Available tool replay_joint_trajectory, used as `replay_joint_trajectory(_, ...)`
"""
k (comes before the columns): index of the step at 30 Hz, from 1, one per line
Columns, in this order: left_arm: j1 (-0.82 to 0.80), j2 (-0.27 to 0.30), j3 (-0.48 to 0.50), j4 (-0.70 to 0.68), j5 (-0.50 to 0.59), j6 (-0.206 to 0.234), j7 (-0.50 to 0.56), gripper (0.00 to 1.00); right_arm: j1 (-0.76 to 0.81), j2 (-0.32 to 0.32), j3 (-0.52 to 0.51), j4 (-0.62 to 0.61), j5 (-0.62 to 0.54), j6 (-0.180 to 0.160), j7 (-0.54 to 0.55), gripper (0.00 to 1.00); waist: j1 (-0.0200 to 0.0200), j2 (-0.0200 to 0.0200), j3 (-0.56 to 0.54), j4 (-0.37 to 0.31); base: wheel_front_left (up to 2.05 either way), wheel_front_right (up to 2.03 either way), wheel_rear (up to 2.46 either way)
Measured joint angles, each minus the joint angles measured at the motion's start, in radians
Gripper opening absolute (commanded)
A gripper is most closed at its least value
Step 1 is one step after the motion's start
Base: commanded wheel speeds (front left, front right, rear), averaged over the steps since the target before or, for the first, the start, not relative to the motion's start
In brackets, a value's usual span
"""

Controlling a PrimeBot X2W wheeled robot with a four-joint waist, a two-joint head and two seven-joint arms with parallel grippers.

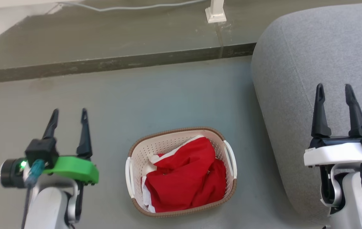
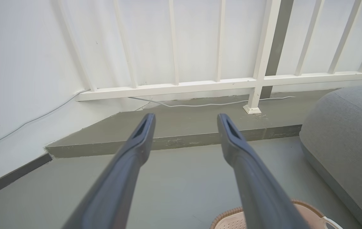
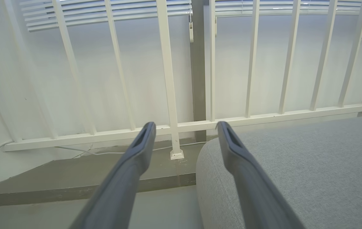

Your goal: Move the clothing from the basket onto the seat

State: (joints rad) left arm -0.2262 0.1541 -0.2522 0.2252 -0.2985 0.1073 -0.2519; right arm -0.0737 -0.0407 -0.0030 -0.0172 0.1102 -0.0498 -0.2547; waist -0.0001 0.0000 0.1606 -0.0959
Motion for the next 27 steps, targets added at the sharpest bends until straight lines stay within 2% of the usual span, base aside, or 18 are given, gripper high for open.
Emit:
replay_joint_trajectory(16, 0.163, -0.012, 0.11, -0.129, -0.015, 0.009, 0.0, 1.0, 0.057, 0.0, 0.047, 0.019, 0.009, 0.014, 0.0, 1.0, 0.0, 0.0, -0.048, -0.001, 0.0, 0.0, 0.0)
replay_joint_trajectory(27, 0.223, -0.019, 0.122, -0.174, -0.015, 0.009, 0.0, 1.0, 0.067, 0.0, 0.069, 0.049, 0.017, 0.014, 0.0, 1.0, 0.0, 0.0, -0.064, -0.001, 0.0, 0.0, 0.0)
